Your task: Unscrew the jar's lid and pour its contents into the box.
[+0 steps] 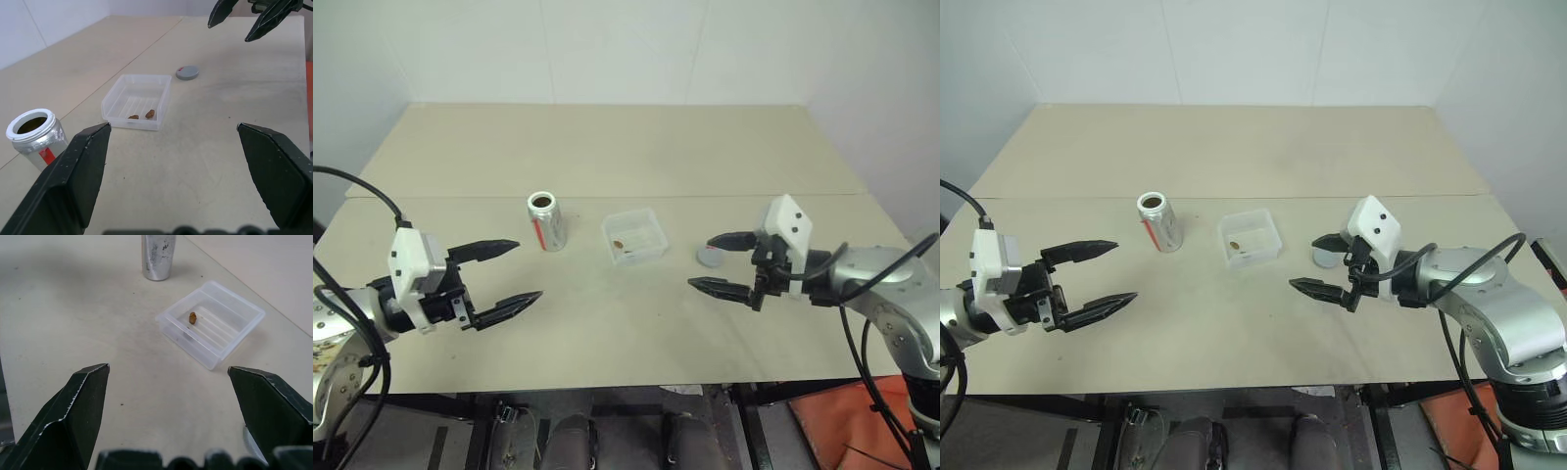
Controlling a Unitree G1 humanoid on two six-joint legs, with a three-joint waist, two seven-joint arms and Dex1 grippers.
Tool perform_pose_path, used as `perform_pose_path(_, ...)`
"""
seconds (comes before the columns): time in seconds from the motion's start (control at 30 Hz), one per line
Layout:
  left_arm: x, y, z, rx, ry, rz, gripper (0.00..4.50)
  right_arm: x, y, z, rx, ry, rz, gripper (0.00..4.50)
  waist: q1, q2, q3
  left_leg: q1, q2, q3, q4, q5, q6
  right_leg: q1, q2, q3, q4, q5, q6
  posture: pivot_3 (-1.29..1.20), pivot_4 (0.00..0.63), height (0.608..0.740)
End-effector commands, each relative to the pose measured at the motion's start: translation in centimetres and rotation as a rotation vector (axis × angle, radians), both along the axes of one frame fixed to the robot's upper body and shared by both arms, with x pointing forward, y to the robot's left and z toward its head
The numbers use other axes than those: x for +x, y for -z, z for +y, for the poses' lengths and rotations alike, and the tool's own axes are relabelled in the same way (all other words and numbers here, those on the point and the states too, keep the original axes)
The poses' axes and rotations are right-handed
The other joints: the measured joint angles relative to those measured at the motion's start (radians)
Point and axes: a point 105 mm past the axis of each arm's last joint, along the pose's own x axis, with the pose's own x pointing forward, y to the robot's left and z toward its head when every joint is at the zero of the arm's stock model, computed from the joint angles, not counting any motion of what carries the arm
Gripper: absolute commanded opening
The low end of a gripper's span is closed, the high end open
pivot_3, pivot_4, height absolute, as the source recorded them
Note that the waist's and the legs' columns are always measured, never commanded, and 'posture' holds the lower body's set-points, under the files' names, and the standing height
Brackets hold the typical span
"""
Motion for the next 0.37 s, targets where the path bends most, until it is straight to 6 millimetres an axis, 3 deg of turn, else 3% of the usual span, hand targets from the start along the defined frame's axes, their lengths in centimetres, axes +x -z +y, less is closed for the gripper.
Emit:
perform_pose_path(0.03,-0.16,-0.78,-0.48,-0.004,0.030,-0.039,4.49,-0.51,-1.31,0.04,0.001,-0.010,-0.076,4.50,0.000,0.000,0.000,0.000,0.000,0.000,0.000,0.000,0.000,0.000,0.000,0.000,0.000,0.000,0.000,0.00,0.150,0.740)
perform_pose_path(0.37,0.36,-1.28,-0.41,-0.008,0.034,-0.079,4.49,-0.77,-1.15,0.10,-0.001,-0.002,-0.083,4.50,0.000,0.000,0.000,0.000,0.000,0.000,0.000,0.000,0.000,0.000,0.000,0.000,0.000,0.000,0.000,0.00,0.150,0.740)
